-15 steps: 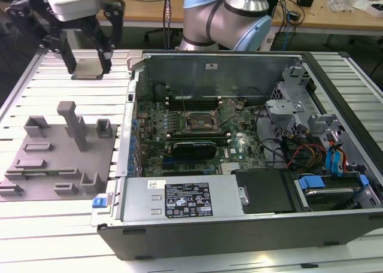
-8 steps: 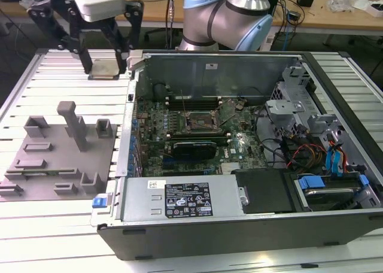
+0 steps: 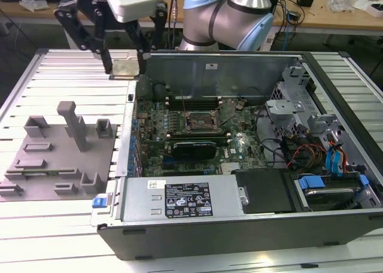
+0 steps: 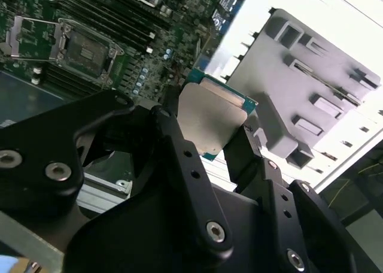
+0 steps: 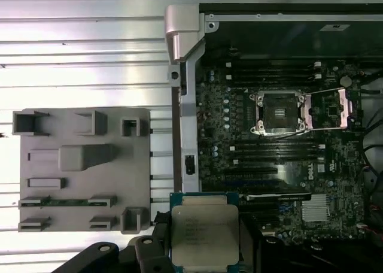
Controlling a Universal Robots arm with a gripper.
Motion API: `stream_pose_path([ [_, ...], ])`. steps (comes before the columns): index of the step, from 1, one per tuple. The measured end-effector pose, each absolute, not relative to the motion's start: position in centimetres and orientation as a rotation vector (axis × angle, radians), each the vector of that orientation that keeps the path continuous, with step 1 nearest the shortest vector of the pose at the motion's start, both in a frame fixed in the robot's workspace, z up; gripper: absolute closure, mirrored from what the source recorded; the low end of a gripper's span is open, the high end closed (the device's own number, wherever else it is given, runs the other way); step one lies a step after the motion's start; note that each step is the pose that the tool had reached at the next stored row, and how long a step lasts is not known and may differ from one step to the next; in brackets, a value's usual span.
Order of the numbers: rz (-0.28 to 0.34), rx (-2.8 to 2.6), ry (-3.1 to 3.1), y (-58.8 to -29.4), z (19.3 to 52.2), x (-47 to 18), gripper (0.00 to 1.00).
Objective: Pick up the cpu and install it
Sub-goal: 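Pick up the cpu and move it towards the insertion slot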
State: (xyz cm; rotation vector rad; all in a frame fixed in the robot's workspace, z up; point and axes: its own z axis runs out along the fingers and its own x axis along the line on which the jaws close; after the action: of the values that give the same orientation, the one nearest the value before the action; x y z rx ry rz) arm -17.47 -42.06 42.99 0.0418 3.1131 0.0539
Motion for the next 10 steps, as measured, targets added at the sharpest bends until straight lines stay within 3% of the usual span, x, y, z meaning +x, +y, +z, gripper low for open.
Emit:
stream_pose_path([
  [10, 0.054, 0.042, 3.114, -42.1, 43.0, -14.1, 0.45],
])
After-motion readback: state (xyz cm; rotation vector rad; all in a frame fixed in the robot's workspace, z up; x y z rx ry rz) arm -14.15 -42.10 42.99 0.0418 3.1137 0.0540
